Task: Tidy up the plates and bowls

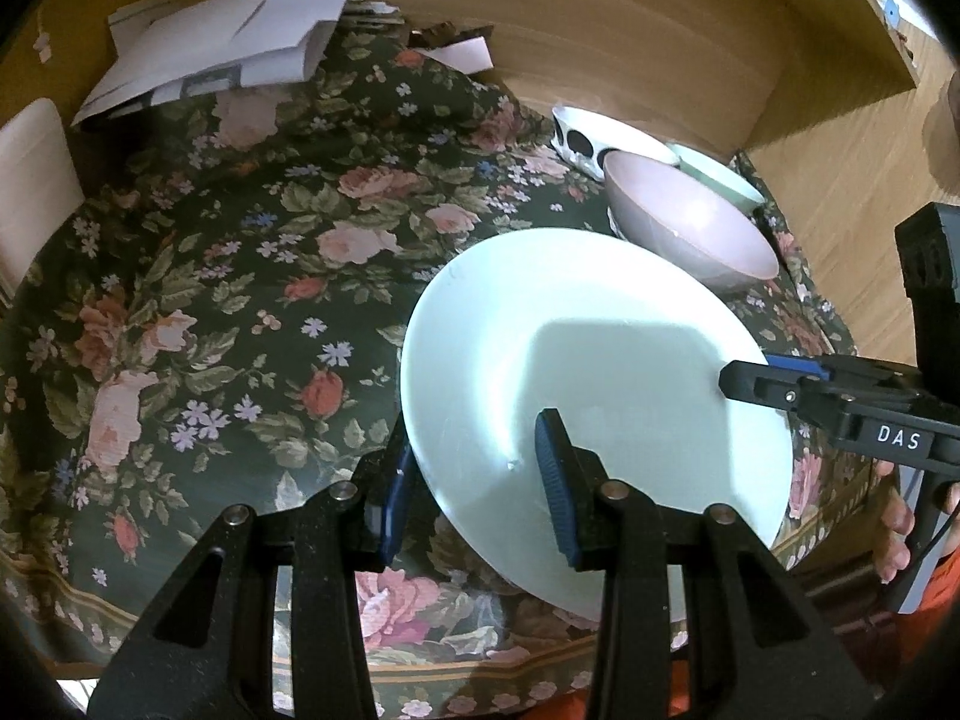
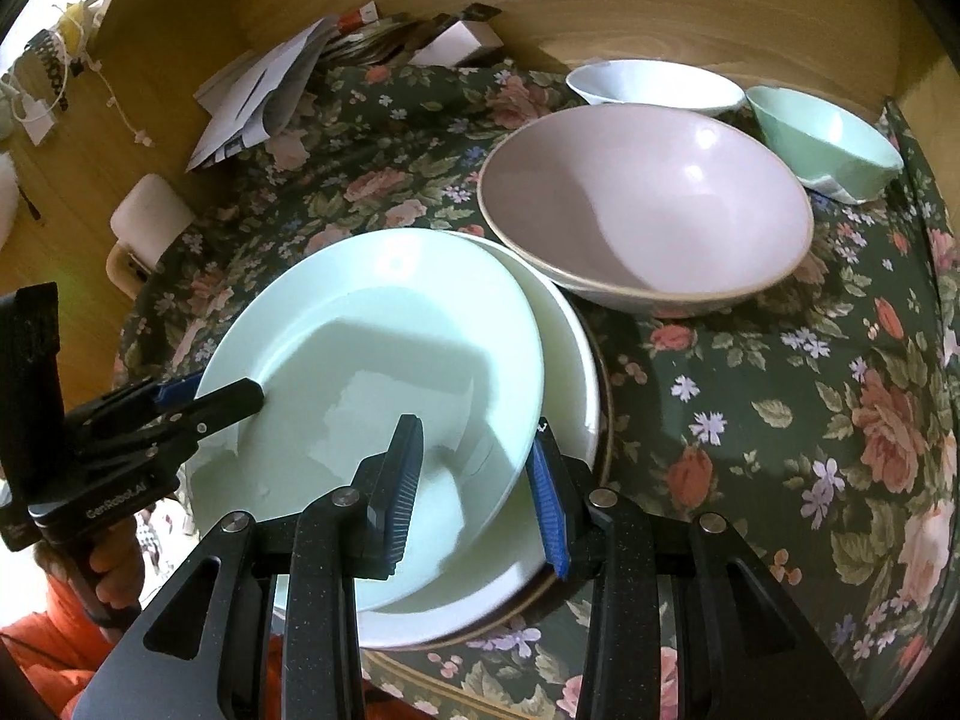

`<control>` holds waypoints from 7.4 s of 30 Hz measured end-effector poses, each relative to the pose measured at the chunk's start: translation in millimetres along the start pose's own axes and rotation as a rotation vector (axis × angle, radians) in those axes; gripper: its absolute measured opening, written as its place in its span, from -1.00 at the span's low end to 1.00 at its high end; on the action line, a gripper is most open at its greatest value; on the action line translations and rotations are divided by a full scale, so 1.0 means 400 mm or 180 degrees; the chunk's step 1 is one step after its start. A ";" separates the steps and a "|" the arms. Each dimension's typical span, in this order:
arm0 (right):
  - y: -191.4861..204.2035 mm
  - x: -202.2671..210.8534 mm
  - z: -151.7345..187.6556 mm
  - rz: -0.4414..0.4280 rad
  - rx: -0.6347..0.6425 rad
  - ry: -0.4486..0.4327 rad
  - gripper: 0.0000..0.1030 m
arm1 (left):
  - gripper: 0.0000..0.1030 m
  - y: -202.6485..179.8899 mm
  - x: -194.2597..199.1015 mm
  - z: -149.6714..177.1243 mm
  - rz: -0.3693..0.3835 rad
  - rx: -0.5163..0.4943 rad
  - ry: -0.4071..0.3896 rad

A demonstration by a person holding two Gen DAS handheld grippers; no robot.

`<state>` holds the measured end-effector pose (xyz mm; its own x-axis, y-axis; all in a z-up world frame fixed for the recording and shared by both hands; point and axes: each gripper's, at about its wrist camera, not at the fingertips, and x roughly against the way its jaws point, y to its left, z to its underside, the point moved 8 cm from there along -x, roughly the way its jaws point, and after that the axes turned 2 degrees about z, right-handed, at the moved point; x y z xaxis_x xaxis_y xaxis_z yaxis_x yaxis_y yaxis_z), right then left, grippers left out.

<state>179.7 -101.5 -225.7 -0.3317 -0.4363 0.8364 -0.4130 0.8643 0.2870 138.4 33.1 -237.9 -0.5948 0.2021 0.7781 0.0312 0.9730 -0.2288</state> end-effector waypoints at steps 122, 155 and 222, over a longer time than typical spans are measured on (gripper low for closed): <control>-0.152 0.100 -0.237 0.0191 -0.0348 -0.0885 -0.46 | -0.56 -0.180 -0.102 -0.342 0.0135 -0.0550 -0.0201; 0.248 0.015 -0.221 -0.0310 0.0284 -0.0739 -0.46 | -0.56 0.174 0.173 -0.190 -0.0358 0.0004 -0.0594; 0.207 0.020 -0.255 0.0083 0.0348 -0.0756 0.09 | 0.31 0.234 0.234 -0.202 -0.0595 -0.0204 -0.0969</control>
<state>229.4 -7.7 -147.6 -0.5280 -0.4718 0.7062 -0.4866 0.8495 0.2038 150.7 152.1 -139.1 -0.8067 -0.0131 0.5908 -0.0562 0.9969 -0.0545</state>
